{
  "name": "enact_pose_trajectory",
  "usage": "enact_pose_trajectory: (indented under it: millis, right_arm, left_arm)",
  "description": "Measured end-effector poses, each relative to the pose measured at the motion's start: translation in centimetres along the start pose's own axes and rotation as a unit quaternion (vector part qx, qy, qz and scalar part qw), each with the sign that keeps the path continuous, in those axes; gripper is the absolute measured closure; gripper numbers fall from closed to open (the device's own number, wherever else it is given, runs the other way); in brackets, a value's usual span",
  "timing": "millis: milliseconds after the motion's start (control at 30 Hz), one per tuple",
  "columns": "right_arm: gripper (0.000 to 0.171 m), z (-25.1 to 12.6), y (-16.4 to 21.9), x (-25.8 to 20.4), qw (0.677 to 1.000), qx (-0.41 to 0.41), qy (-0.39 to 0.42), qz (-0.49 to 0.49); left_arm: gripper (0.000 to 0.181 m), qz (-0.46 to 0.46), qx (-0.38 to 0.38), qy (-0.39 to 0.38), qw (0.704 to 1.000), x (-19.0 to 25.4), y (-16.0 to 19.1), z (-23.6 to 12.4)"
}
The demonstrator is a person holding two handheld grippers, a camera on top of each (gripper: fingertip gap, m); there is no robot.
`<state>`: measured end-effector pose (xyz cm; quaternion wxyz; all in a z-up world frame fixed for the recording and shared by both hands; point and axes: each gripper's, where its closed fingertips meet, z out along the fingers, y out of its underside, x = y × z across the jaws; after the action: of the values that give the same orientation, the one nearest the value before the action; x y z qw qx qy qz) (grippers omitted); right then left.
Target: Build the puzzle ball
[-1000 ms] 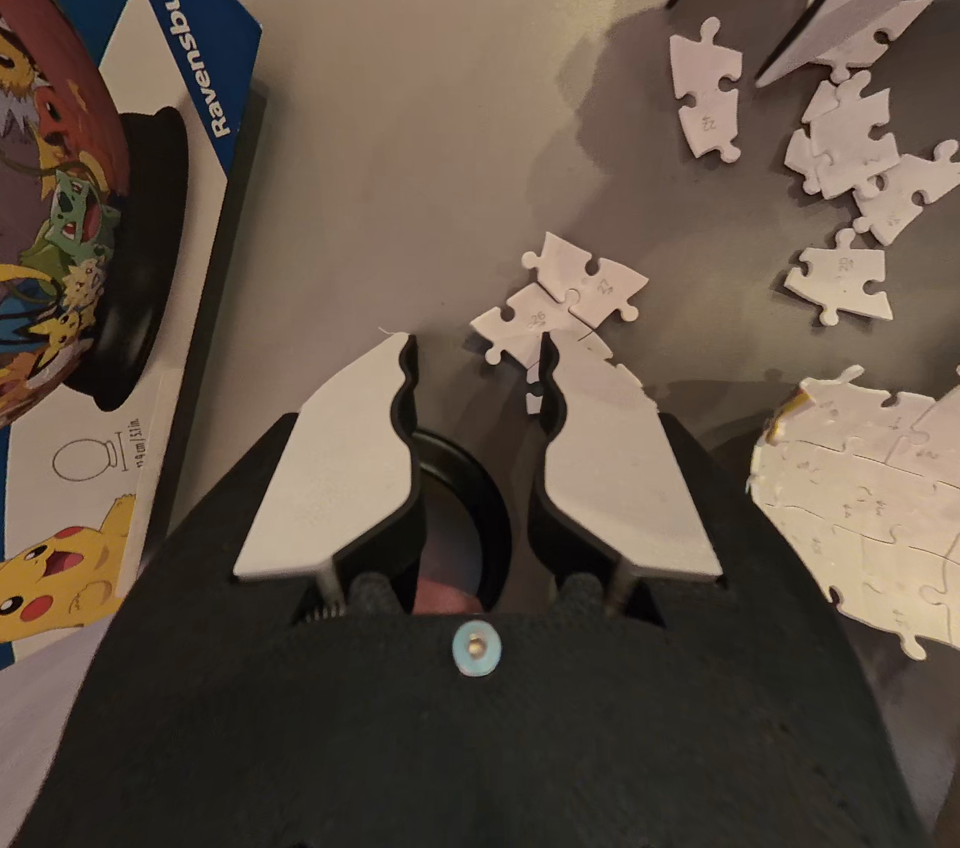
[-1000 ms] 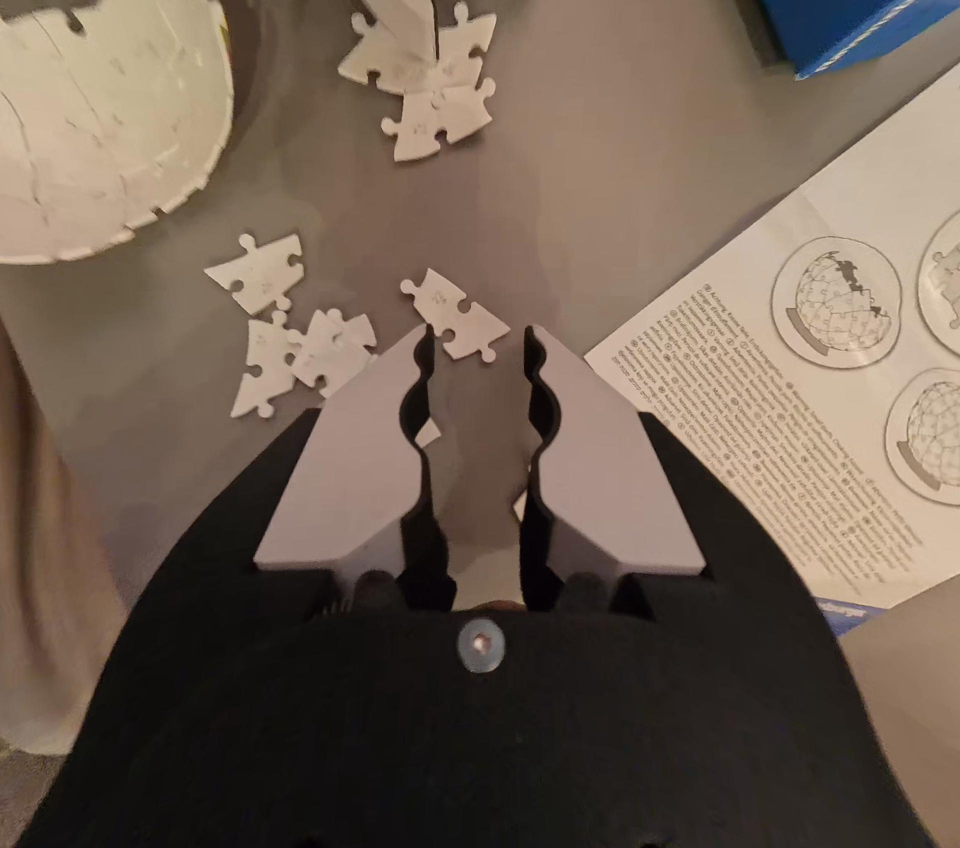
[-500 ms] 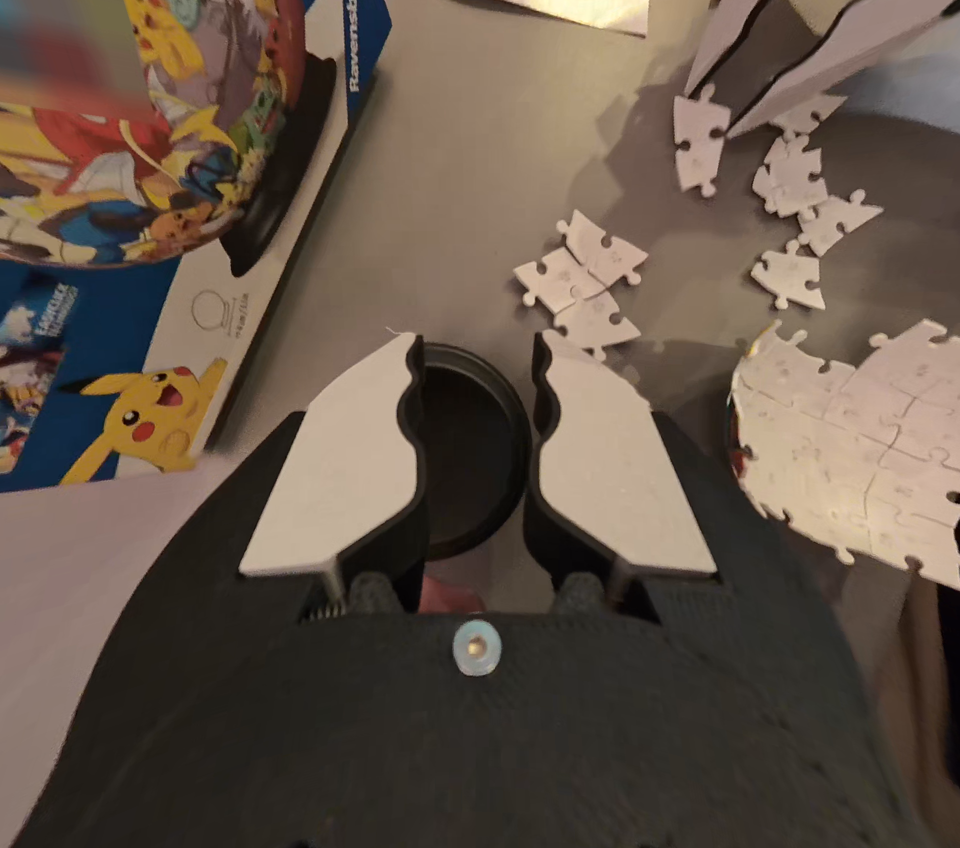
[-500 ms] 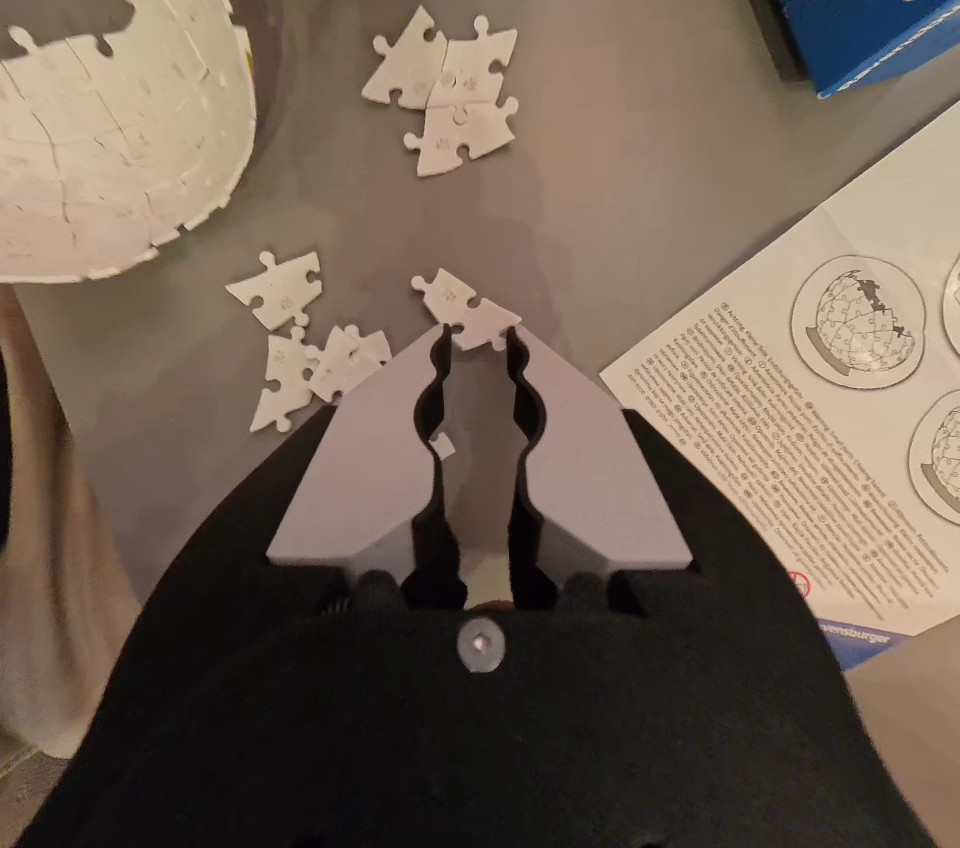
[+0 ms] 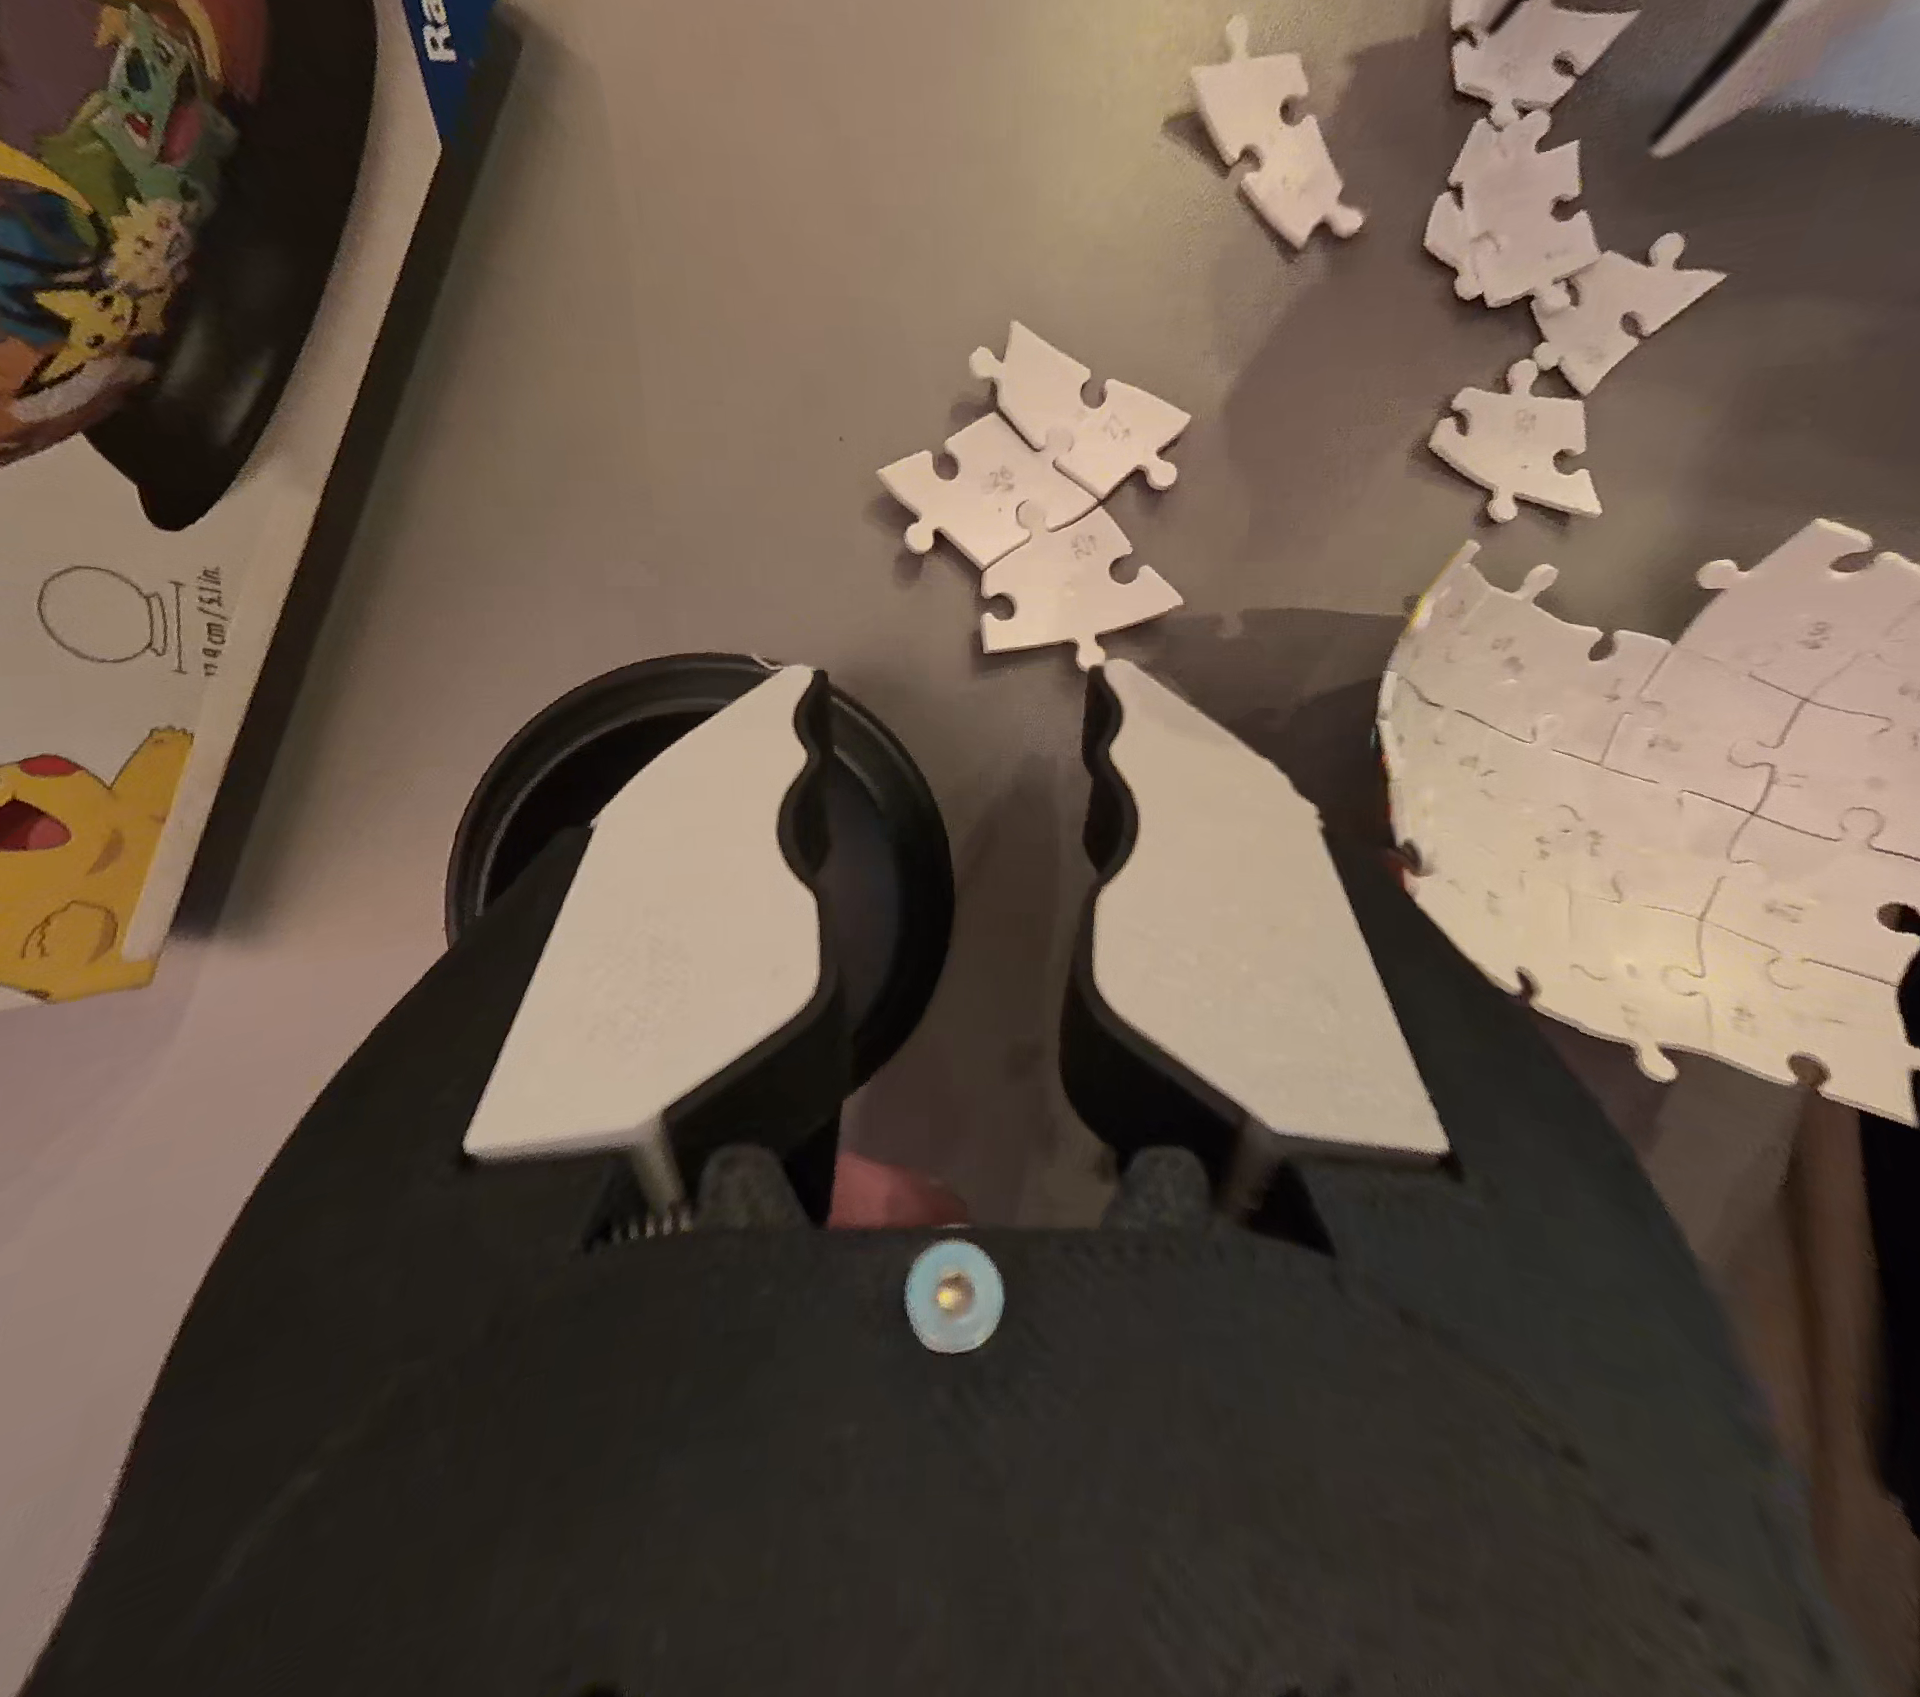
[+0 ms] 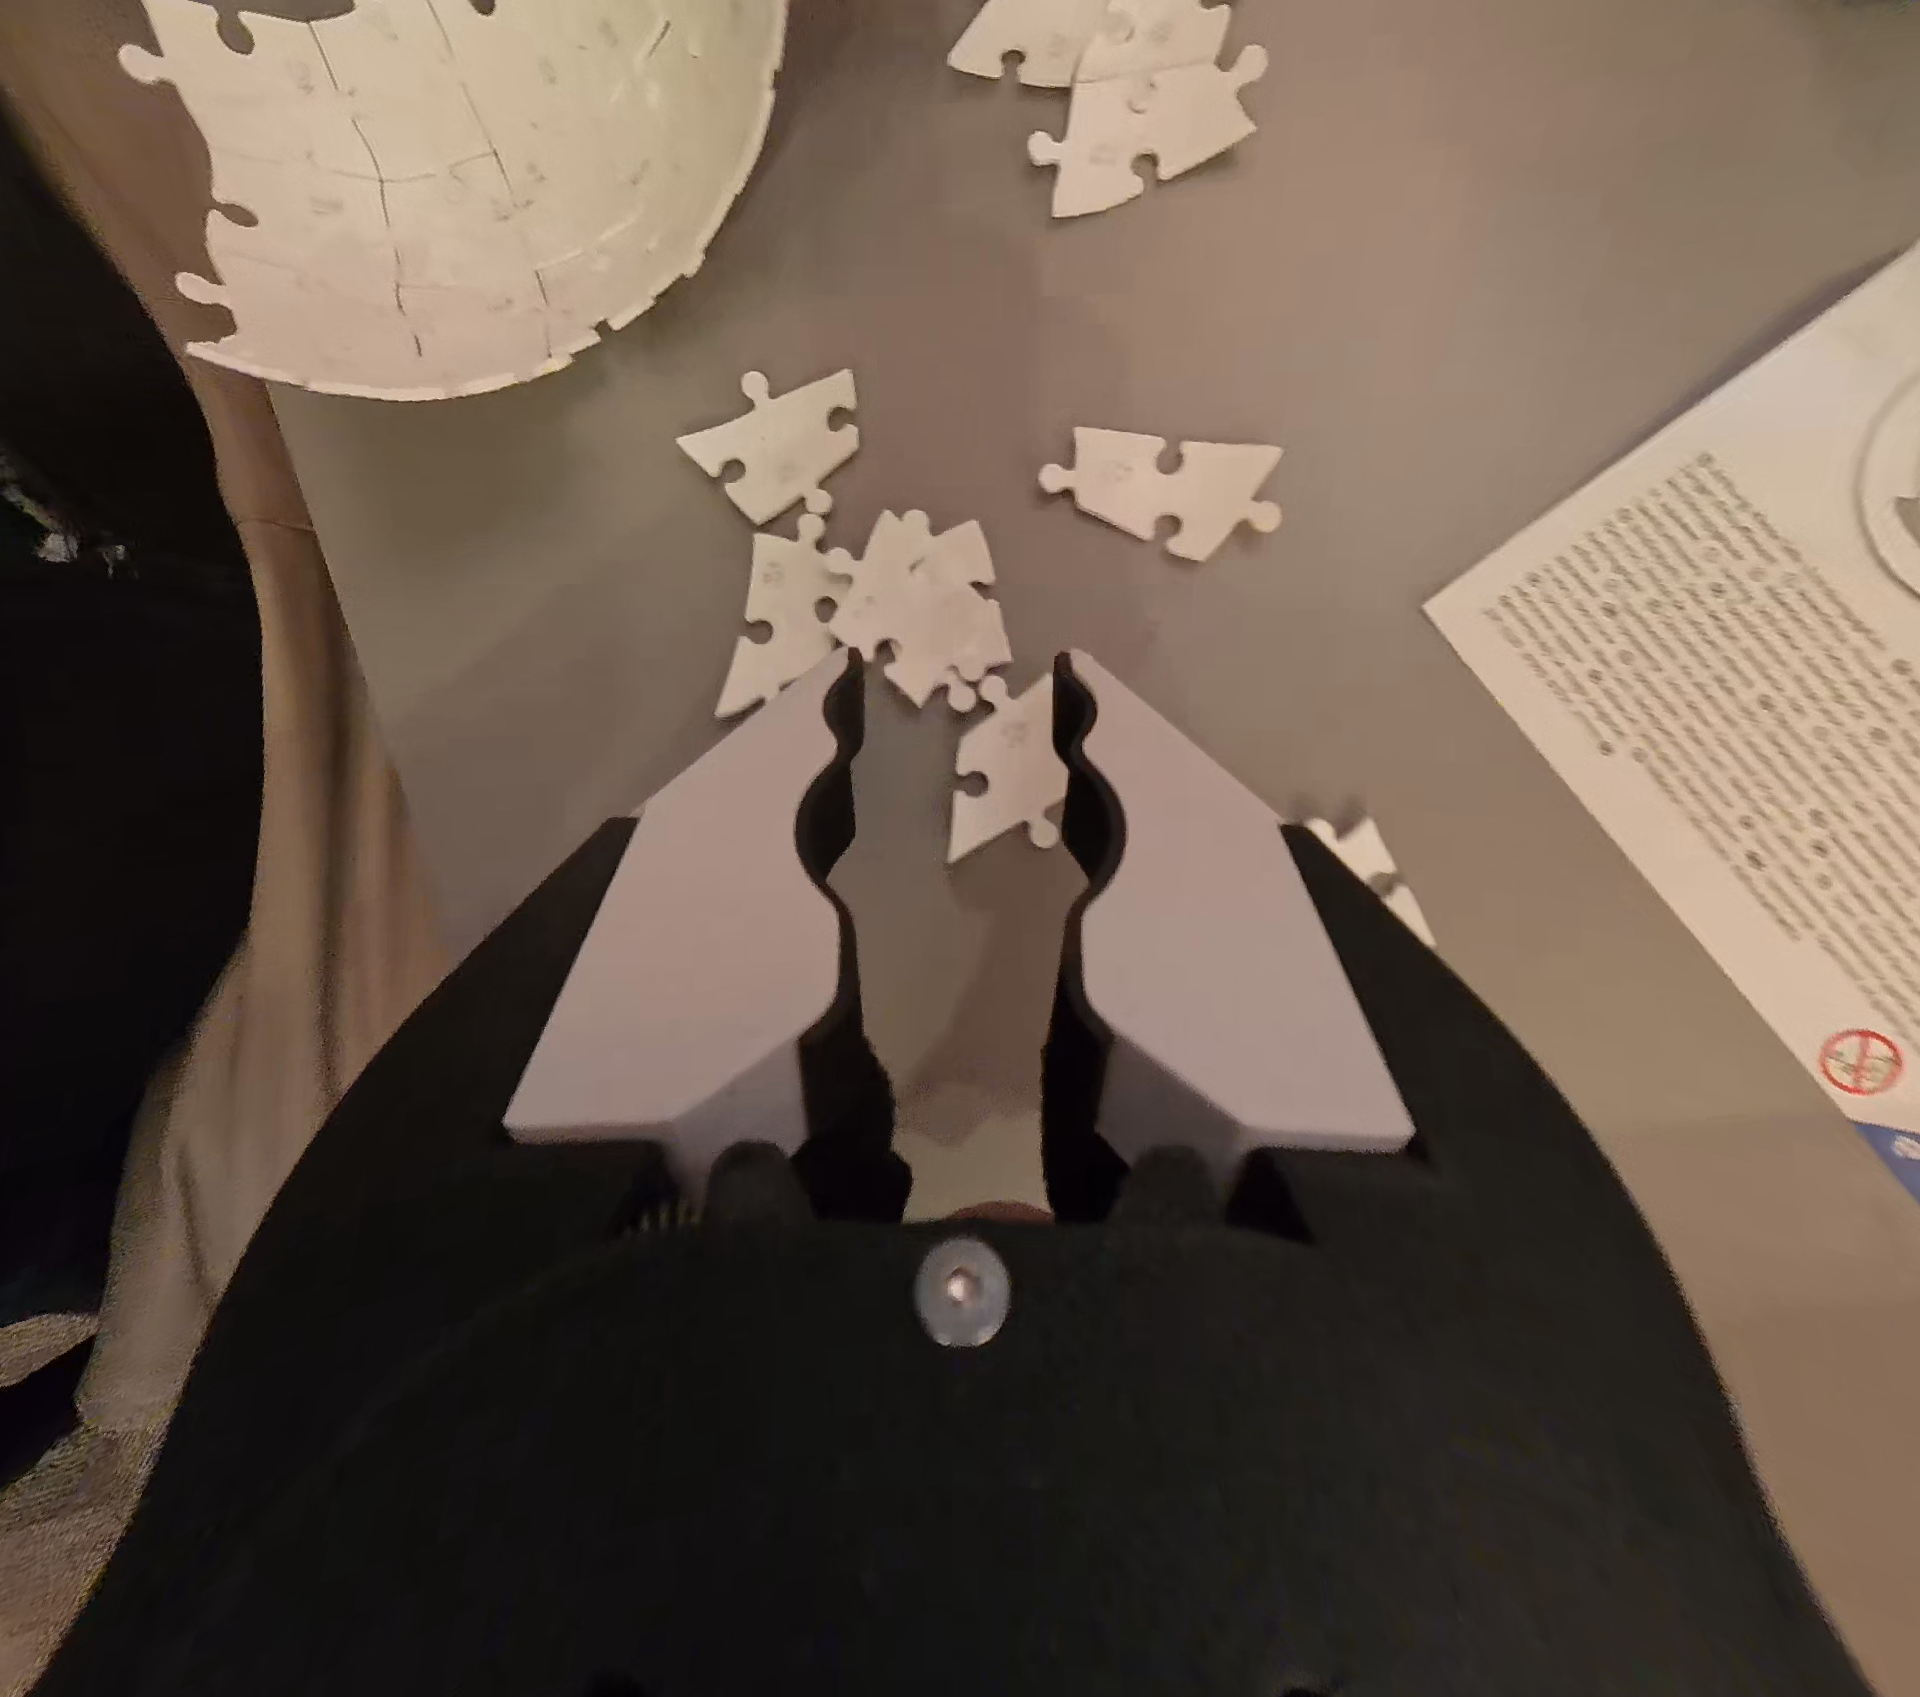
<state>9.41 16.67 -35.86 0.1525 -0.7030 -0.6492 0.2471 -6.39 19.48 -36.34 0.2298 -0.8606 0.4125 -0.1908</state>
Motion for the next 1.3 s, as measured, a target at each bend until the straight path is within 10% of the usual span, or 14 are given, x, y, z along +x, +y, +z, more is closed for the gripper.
enact_pose_trajectory:
  millis: [600, 1067, 1300]
  right_arm:
    - [0.169, -0.7, 0.8, -0.4, 1.000, 0.009, 0.023, -0.017]
    - [0.168, -3.4, 5.2, -1.2, 0.990, 0.059, -0.001, 0.132]
    - [0.136, -4.1, 4.7, -0.2, 0.993, 0.039, 0.035, 0.105]
  left_arm:
    - [0.139, 0.003, 0.011, -0.015, 1.000, -0.2, -0.2, 0.1]
    - [0.140, -0.003, 0.011, -0.018, 1.000, -0.3, 0.2, 0.0]
    - [0.140, 0.000, 0.009, -0.021, 1.000, -0.2, 0.2, -0.2]
